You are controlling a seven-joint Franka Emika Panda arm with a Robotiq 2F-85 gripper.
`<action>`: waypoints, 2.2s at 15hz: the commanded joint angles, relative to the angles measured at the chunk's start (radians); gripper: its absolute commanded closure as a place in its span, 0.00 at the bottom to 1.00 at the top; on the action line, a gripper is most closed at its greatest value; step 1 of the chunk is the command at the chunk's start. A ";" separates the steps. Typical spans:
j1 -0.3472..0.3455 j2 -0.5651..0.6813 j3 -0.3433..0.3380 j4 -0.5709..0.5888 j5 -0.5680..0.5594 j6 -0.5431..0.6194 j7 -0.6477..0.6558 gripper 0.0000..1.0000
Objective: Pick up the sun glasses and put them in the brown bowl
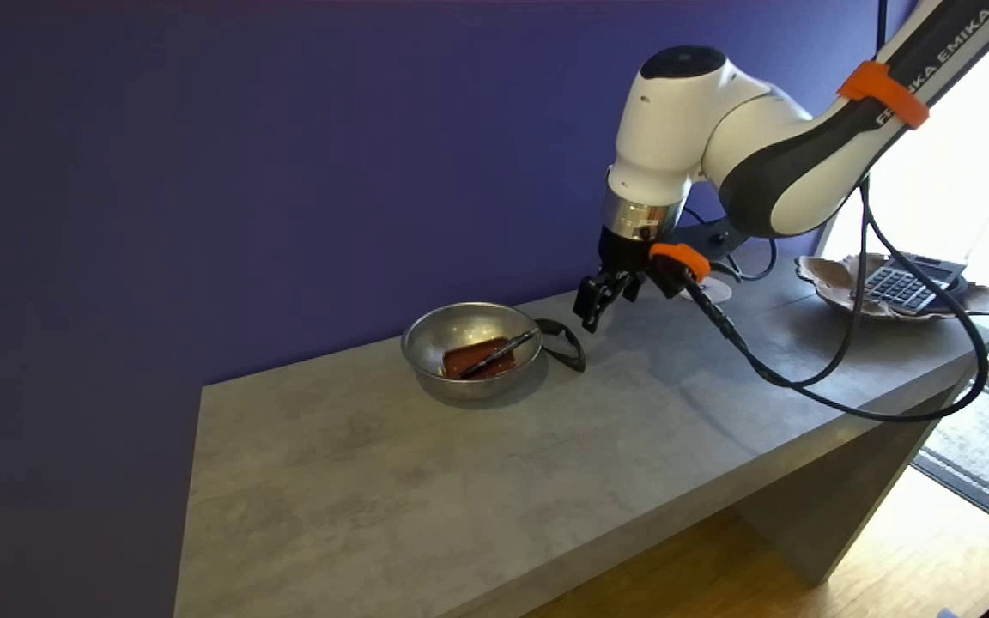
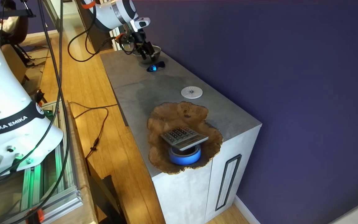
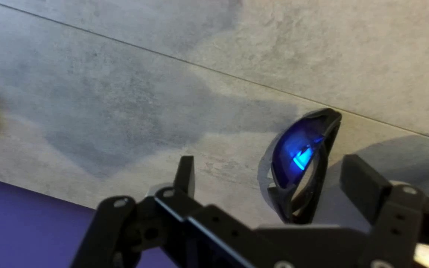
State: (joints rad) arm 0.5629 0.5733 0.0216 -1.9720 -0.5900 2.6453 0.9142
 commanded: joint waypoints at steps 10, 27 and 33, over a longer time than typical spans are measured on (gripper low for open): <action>0.098 0.233 -0.138 0.256 0.038 0.035 0.045 0.44; 0.240 -0.140 -0.321 -0.145 -0.051 -0.141 0.341 0.94; 0.103 -0.231 -0.174 -0.264 -0.097 -0.349 0.511 0.94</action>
State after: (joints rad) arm 0.7584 0.3470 -0.2461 -2.2441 -0.6504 2.3139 1.4038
